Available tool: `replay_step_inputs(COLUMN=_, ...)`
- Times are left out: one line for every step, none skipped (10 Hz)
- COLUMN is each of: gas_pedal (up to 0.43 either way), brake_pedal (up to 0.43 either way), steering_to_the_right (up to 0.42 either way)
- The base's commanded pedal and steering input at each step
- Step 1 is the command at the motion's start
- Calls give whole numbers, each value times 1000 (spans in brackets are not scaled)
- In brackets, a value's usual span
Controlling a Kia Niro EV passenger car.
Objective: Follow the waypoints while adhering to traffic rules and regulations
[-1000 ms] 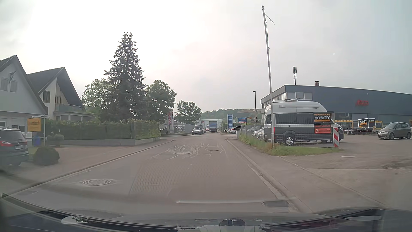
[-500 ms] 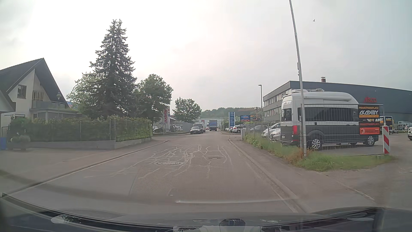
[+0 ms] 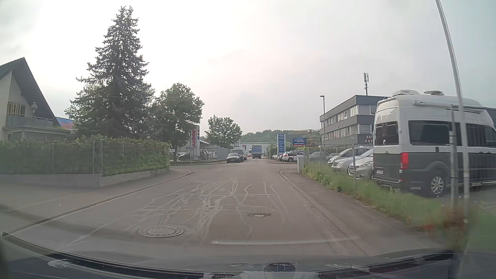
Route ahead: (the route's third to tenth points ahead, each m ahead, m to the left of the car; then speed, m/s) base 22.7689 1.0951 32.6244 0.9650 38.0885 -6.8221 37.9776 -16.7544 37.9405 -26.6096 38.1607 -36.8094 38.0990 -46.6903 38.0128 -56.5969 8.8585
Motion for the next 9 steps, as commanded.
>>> replay_step_inputs(gas_pedal=0, brake_pedal=98, steering_to_the_right=0)
replay_step_inputs(gas_pedal=0, brake_pedal=104, steering_to_the_right=0)
replay_step_inputs(gas_pedal=0, brake_pedal=110, steering_to_the_right=-1)
replay_step_inputs(gas_pedal=0, brake_pedal=116, steering_to_the_right=-1)
replay_step_inputs(gas_pedal=0, brake_pedal=116, steering_to_the_right=-1)
replay_step_inputs(gas_pedal=0, brake_pedal=128, steering_to_the_right=-1)
replay_step_inputs(gas_pedal=0, brake_pedal=128, steering_to_the_right=-1)
replay_step_inputs(gas_pedal=0, brake_pedal=128, steering_to_the_right=-1)
replay_step_inputs(gas_pedal=0, brake_pedal=134, steering_to_the_right=-1)
